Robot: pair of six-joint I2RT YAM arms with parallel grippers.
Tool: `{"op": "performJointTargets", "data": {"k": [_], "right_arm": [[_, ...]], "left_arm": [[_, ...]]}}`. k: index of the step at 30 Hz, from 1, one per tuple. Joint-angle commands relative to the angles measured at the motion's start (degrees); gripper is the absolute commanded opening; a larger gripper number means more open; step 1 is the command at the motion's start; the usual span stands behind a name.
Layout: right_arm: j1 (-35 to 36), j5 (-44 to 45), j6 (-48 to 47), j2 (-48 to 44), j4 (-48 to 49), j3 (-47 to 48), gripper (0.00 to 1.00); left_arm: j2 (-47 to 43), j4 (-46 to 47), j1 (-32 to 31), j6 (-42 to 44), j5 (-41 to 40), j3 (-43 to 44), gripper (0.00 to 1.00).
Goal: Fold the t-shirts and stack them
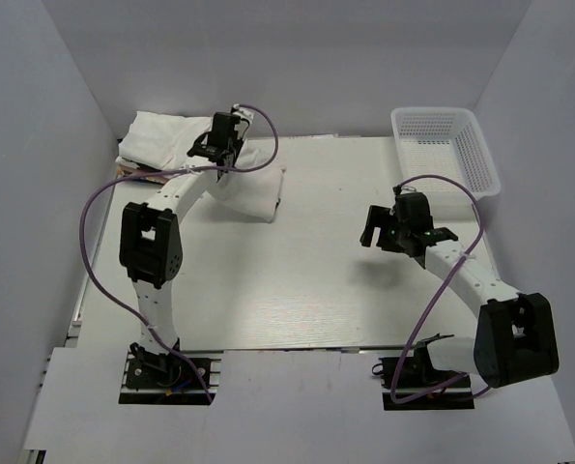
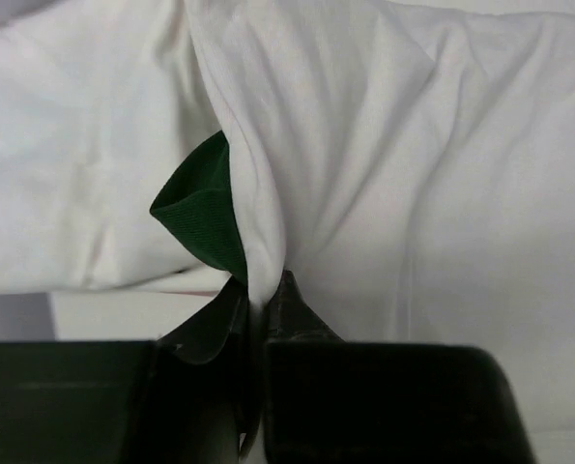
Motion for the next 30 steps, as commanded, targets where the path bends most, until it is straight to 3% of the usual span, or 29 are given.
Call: {"op": "performJointTargets", "data": {"k": [1,6,13,30], "right_arm": [[0.0,2.0,-1.4,-1.8,2.5,1.3,0.90],[-0.1,1.8,-1.0,-0.5,2.7,1.5,0.90],[-0.1,0.9,-0.8,-0.9,1.6,1.8,0.90],[0.1,-1.5,0.4,-7.6,2.6,-0.2,0.90]], "left_arm": [[-3.3,3.6,1.9,9.7,-7.0,5.8,0.00],[-1.1,2.3,4.0,14.1,-7.6,14.1,0.00],[-2.8,3.4,5.9,14.8,-6.5,19.2,0.00],[-10.1,6.0,7.5,11.8,-6.5,19.9,0.00]]}}
